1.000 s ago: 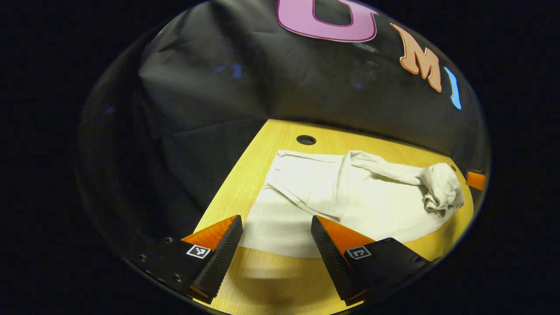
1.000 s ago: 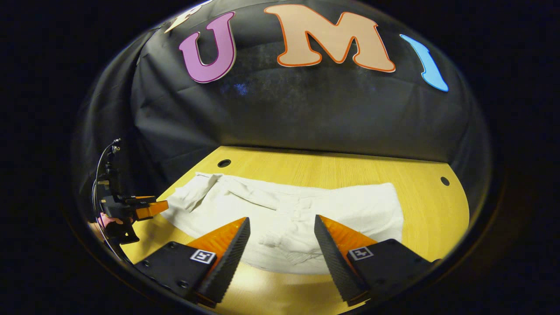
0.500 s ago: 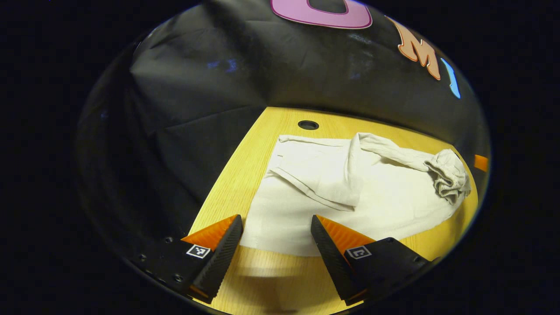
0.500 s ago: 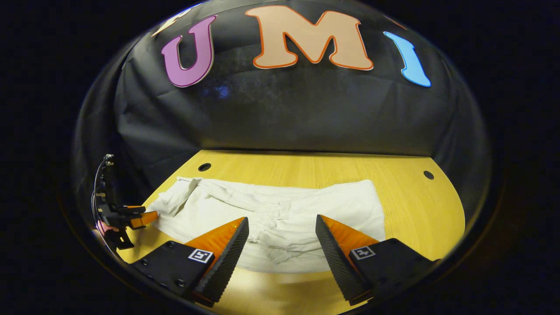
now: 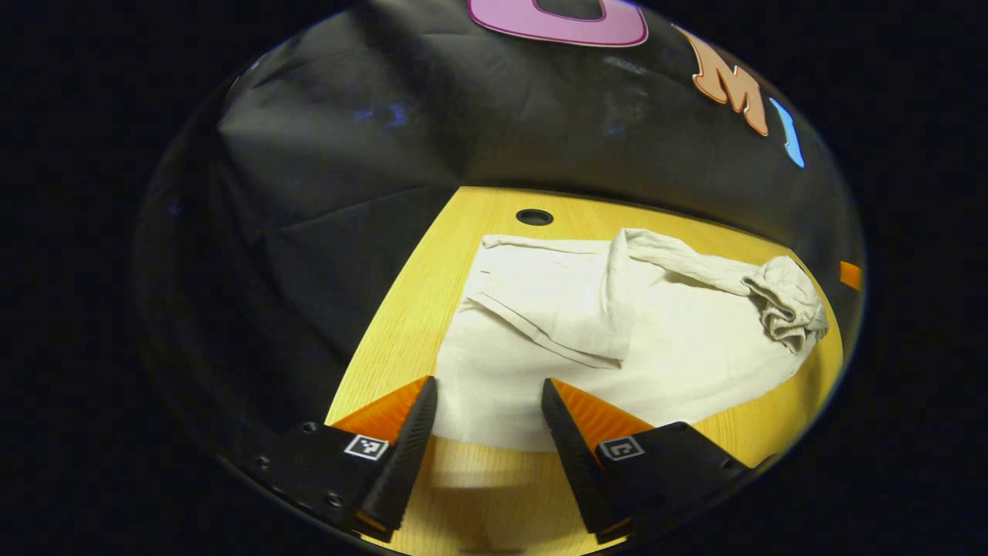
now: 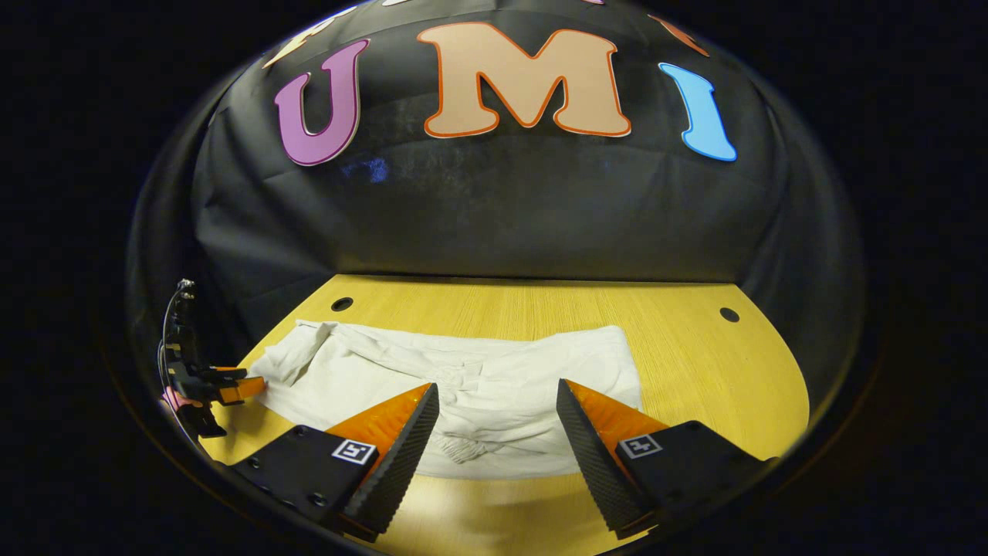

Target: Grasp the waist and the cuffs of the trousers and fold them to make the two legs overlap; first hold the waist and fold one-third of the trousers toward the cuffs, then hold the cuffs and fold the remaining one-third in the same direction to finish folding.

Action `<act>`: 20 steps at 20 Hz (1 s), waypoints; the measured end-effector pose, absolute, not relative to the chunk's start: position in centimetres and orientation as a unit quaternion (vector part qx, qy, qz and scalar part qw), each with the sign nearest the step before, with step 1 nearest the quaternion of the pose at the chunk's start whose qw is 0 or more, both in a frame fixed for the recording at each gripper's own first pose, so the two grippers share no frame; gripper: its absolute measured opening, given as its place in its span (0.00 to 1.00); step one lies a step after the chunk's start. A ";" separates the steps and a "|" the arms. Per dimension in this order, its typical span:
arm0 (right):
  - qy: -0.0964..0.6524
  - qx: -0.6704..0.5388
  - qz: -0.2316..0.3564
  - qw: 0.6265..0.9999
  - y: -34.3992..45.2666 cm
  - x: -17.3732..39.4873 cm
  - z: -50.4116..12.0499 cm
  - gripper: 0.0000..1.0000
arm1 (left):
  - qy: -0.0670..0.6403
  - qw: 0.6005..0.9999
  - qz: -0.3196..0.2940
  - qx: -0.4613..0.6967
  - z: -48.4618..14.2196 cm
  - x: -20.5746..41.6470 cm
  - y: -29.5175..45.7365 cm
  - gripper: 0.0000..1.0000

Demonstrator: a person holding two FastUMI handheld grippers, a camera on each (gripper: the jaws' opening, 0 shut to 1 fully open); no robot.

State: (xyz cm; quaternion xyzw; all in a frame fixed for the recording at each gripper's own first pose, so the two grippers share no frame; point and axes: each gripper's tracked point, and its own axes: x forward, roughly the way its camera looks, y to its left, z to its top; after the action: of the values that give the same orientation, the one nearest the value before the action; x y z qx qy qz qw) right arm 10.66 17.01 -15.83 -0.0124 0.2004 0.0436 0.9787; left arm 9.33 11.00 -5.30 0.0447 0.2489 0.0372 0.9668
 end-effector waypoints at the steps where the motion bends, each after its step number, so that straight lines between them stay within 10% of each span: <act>1: 0.202 -0.008 0.043 0.978 16.9 10.5 -15.9 0.98 | 0.252 0.966 0.028 0.049 -5.2 9.2 11.1 0.78; 6: 0.202 -0.004 0.037 0.979 16.2 9.3 -16.1 0.96 | 0.241 0.969 0.027 0.036 -4.2 9.3 10.0 0.09; 20: 0.189 -0.024 0.010 0.982 10.6 6.4 -14.2 0.95 | 0.168 0.986 -0.004 -0.018 2.4 10.5 3.1 0.00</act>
State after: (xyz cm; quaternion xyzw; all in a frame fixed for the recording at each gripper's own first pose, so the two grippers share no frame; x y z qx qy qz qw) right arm 6.40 10.60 -14.21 -0.0237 0.1885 0.0095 0.9817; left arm 10.47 3.08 2.35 -0.0183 0.1680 -0.0042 0.9856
